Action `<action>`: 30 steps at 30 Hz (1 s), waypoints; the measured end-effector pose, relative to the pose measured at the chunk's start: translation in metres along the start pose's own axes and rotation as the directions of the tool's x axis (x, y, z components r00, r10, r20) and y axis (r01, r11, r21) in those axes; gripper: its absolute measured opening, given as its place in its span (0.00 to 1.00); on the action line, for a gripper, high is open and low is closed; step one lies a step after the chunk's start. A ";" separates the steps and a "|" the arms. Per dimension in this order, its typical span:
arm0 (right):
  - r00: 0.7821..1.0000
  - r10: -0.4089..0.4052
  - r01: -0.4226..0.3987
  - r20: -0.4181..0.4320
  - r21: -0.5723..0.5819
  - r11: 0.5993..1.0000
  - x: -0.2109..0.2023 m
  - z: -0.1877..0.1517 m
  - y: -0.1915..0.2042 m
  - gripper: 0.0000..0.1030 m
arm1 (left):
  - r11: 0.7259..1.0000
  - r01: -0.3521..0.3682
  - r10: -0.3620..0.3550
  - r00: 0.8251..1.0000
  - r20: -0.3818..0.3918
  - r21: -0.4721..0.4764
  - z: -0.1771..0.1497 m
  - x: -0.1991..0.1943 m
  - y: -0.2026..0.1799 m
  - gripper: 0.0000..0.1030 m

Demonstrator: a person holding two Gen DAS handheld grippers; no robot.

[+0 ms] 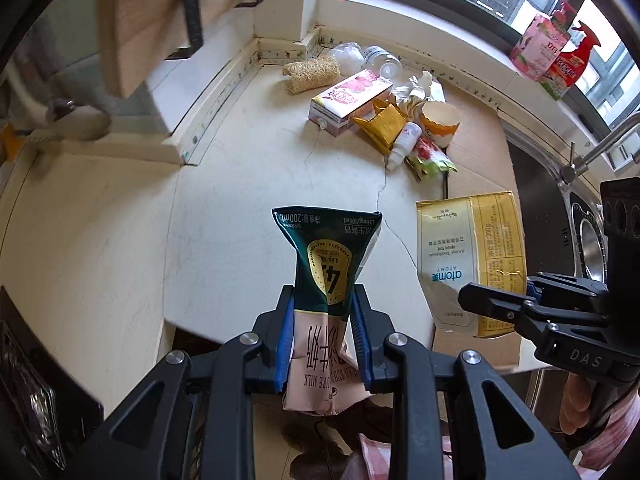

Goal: Collect trash
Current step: 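Carry carton and leaflet down over the bin and open both grippers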

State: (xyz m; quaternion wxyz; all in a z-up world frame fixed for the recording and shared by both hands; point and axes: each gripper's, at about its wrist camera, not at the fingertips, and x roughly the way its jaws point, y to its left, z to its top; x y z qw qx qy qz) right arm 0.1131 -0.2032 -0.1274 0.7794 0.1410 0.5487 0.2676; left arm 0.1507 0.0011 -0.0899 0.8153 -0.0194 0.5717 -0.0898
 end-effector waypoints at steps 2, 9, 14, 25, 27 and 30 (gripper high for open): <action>1.000 -0.003 0.003 0.001 -0.013 1.000 -0.003 -0.014 0.013 0.22 | 1.000 -0.002 0.002 1.000 0.019 -0.002 -0.015 -0.012 0.004 0.24; 0.999 -0.031 0.031 -0.007 -0.021 0.999 -0.006 -0.069 0.057 0.22 | 1.000 -0.015 0.016 0.999 0.043 -0.009 -0.086 -0.043 0.028 0.24; 0.996 -0.088 0.087 -0.016 -0.026 0.996 0.001 -0.117 0.086 0.22 | 1.000 0.013 -0.012 0.999 0.049 -0.019 -0.141 -0.046 0.043 0.24; 0.986 -0.139 0.132 -0.090 -0.073 0.988 0.061 -0.223 0.092 0.22 | 0.998 0.020 -0.024 0.998 -0.058 -0.058 -0.244 0.031 0.059 0.24; 0.982 -0.146 0.138 -0.116 -0.080 0.987 0.079 -0.232 0.080 0.22 | 0.998 0.005 -0.010 0.997 -0.081 -0.064 -0.260 0.054 0.061 0.24; 0.973 -0.163 0.149 -0.165 -0.093 0.984 0.117 -0.248 0.054 0.22 | 0.996 -0.004 -0.007 0.993 -0.118 -0.093 -0.281 0.094 0.067 0.24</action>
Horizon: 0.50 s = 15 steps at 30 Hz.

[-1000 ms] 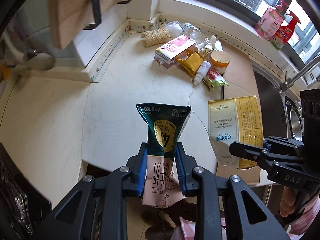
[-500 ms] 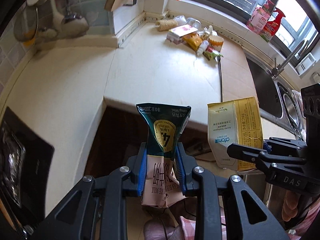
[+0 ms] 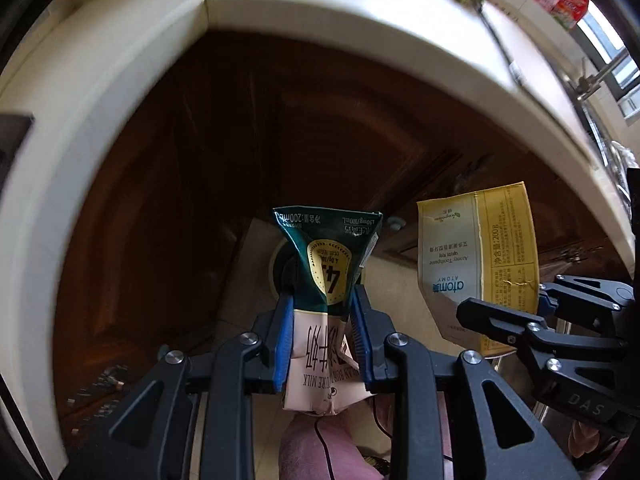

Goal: Collect trash
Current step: 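Carry carton and leaflet down over the bin and open both grippers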

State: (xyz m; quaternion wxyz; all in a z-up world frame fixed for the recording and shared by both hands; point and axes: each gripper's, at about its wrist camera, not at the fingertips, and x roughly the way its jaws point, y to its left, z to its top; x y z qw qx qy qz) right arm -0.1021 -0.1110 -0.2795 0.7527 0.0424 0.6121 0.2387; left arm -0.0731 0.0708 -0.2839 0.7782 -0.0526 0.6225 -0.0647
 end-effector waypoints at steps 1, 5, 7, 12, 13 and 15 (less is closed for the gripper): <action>1.000 -0.008 0.008 -0.026 0.004 1.000 0.017 -0.004 -0.008 0.22 | 1.000 -0.002 0.002 1.000 -0.024 -0.020 -0.005 0.018 0.004 0.24; 0.992 -0.008 0.014 -0.127 0.043 0.999 0.076 -0.016 -0.038 0.22 | 0.994 -0.002 -0.010 0.995 -0.102 -0.111 -0.025 0.074 0.020 0.24; 0.990 -0.005 0.012 -0.144 0.043 0.999 0.095 -0.018 -0.048 0.22 | 0.991 -0.005 -0.011 0.992 -0.122 -0.130 -0.032 0.094 0.026 0.24; 0.982 -0.017 0.027 -0.186 0.046 0.999 0.121 -0.019 -0.060 0.22 | 0.985 -0.030 0.004 0.988 -0.155 -0.167 -0.042 0.113 0.033 0.24; 0.981 -0.008 0.017 -0.193 0.045 0.999 0.118 -0.020 -0.060 0.22 | 0.986 -0.033 0.007 0.988 -0.155 -0.164 -0.046 0.109 0.033 0.24; 0.980 0.006 -0.003 -0.196 0.017 1.000 0.110 -0.021 -0.056 0.22 | 0.988 -0.041 0.019 0.989 -0.148 -0.146 -0.052 0.102 0.029 0.24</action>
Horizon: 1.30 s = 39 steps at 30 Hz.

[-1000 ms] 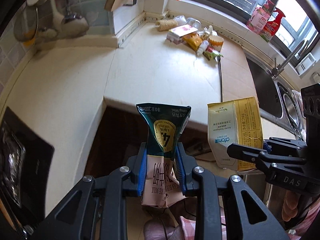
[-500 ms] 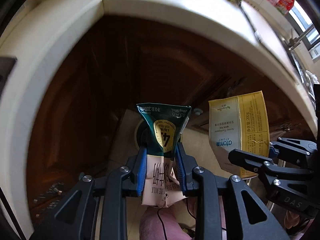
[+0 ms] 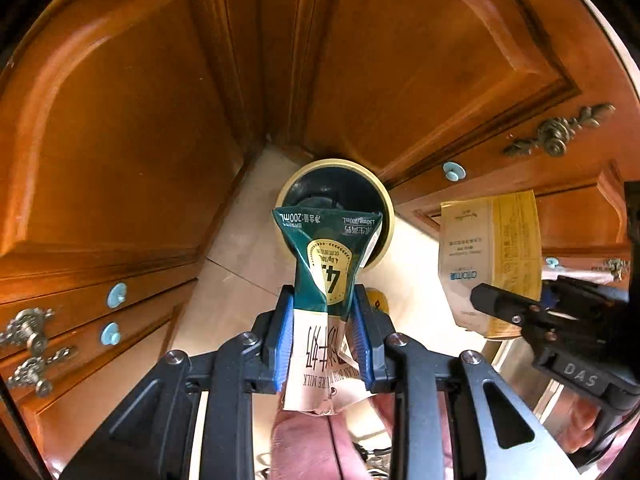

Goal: Collect trash
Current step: 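Carry carton and leaflet down over the bin and open both grippers, then raise both tools back up toward the counter trash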

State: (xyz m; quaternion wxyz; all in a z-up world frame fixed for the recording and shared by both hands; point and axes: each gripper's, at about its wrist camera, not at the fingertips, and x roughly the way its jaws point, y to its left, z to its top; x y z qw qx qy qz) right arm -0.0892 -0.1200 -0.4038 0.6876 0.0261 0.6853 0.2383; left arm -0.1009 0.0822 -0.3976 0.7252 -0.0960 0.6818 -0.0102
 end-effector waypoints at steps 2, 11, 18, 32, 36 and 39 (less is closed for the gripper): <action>1.000 0.002 -0.002 0.008 -0.038 0.999 -0.010 -0.003 0.006 0.22 | 1.000 -0.009 0.008 1.000 0.017 0.020 -0.001 -0.008 -0.003 0.24; 0.992 -0.068 0.079 0.106 -0.108 0.991 -0.029 0.016 0.016 0.22 | 0.999 0.000 -0.001 0.999 0.053 0.033 0.017 0.004 -0.011 0.25; 0.970 -0.151 0.185 0.193 -0.175 0.967 -0.010 0.041 0.018 0.43 | 0.996 -0.053 0.043 0.990 0.133 0.067 0.047 0.036 -0.027 0.63; 0.953 -0.204 0.234 0.224 -0.117 0.965 0.021 0.015 0.000 0.67 | 0.998 -0.057 0.059 0.987 0.151 -0.022 0.054 0.089 0.004 0.63; 0.957 -0.238 0.260 0.166 -0.125 0.958 0.020 0.012 0.009 0.67 | 0.998 -0.024 0.032 0.992 0.124 -0.066 0.049 0.088 0.015 0.63; 0.965 -0.212 0.230 0.153 -0.110 0.967 0.013 0.010 0.007 0.67 | 0.997 -0.023 0.032 0.992 0.126 -0.075 0.044 0.081 0.016 0.63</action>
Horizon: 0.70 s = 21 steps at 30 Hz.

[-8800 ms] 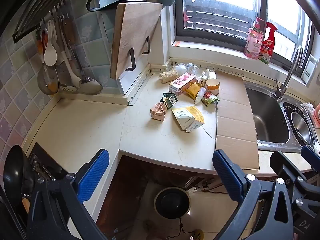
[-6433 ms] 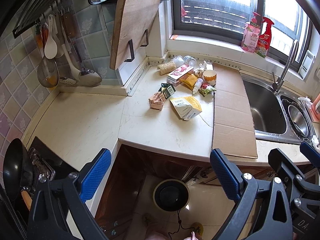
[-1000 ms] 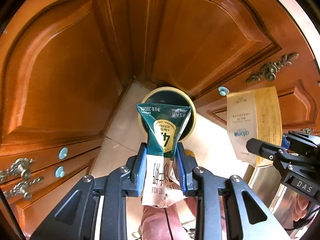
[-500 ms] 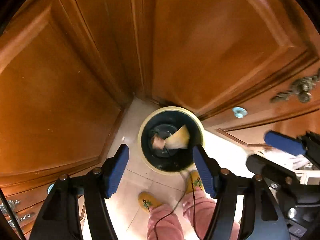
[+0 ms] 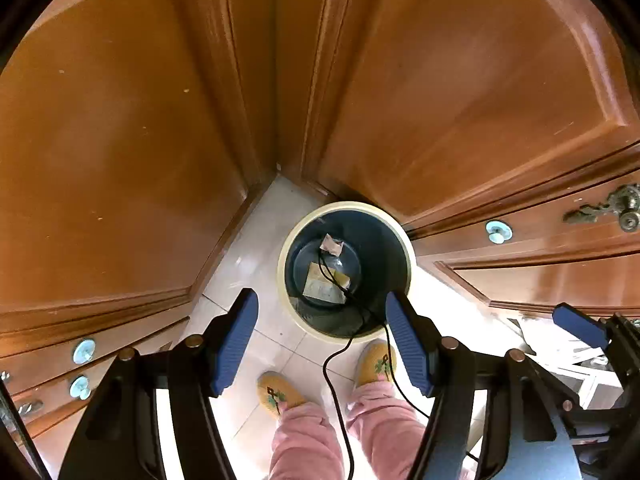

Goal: Collect trash
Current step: 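Raise both tools back up toward the counter trash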

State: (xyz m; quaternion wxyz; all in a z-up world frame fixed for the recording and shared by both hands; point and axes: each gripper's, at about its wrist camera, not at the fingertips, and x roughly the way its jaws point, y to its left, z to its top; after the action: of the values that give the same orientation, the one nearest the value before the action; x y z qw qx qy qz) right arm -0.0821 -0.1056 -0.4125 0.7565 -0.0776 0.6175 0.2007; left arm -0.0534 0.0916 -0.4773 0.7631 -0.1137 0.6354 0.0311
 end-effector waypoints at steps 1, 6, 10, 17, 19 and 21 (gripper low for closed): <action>1.000 0.008 -0.008 0.006 0.005 1.000 -0.006 0.002 0.000 0.67 | 1.000 -0.001 0.001 1.000 0.006 0.005 -0.001 -0.005 0.000 0.63; 0.994 0.058 -0.063 0.087 0.059 0.996 -0.049 0.006 0.002 0.67 | 0.999 -0.005 0.003 0.999 0.042 0.051 -0.004 -0.048 -0.011 0.63; 0.979 0.057 -0.078 0.196 0.100 0.992 -0.100 0.014 0.003 0.67 | 0.998 0.000 -0.004 0.998 0.067 0.059 -0.003 -0.095 -0.020 0.63; 0.960 -0.023 0.004 0.280 0.068 0.998 -0.193 0.034 0.023 0.67 | 0.998 0.031 -0.037 0.990 0.137 0.049 0.003 -0.192 -0.026 0.67; 0.954 -0.027 0.010 0.300 0.061 0.998 -0.220 0.036 0.030 0.67 | 0.997 0.027 -0.038 0.985 0.166 0.068 0.003 -0.221 -0.029 0.70; 0.942 -0.015 -0.002 0.336 0.051 0.999 -0.252 0.036 0.038 0.67 | 0.995 0.017 -0.038 0.977 0.210 0.098 0.003 -0.254 -0.033 0.72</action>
State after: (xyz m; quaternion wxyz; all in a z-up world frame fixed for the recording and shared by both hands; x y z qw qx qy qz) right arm -0.1042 -0.1109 -0.1563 0.8531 -0.0253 0.4841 0.1928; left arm -0.0930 0.0850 -0.2248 0.8312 -0.0818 0.5499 0.0019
